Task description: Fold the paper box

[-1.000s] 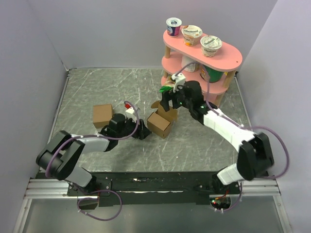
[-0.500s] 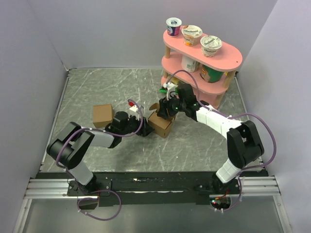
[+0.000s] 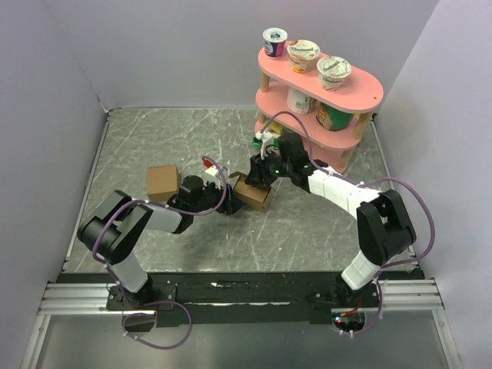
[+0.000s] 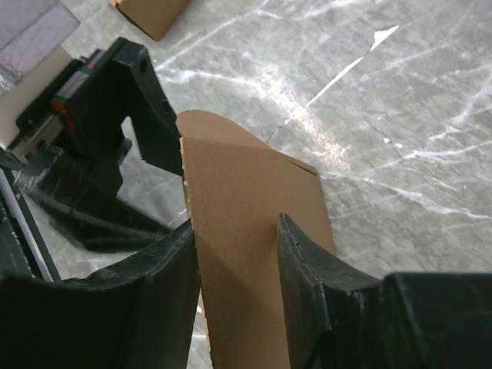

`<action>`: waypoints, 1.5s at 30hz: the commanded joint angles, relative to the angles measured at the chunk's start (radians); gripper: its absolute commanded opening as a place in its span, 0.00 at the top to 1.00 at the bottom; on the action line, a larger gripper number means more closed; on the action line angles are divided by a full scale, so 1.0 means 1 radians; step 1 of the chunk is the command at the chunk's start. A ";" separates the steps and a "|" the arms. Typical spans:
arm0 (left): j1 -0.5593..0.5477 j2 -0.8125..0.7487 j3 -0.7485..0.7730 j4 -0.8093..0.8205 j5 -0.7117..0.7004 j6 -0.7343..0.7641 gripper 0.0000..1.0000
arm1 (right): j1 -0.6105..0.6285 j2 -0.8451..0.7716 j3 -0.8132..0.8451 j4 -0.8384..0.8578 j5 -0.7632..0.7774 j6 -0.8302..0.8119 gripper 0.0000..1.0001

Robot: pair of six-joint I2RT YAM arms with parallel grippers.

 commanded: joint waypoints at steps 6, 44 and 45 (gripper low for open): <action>-0.002 -0.152 -0.057 0.015 -0.010 0.004 0.05 | 0.016 -0.023 0.033 -0.024 0.023 0.015 0.18; 0.173 0.001 0.401 -0.391 0.277 0.408 0.25 | -0.148 -0.373 -0.392 0.164 0.126 -0.241 0.21; 0.173 0.007 0.406 -0.385 0.282 0.408 0.26 | -0.146 -0.370 -0.394 0.181 0.129 -0.243 0.21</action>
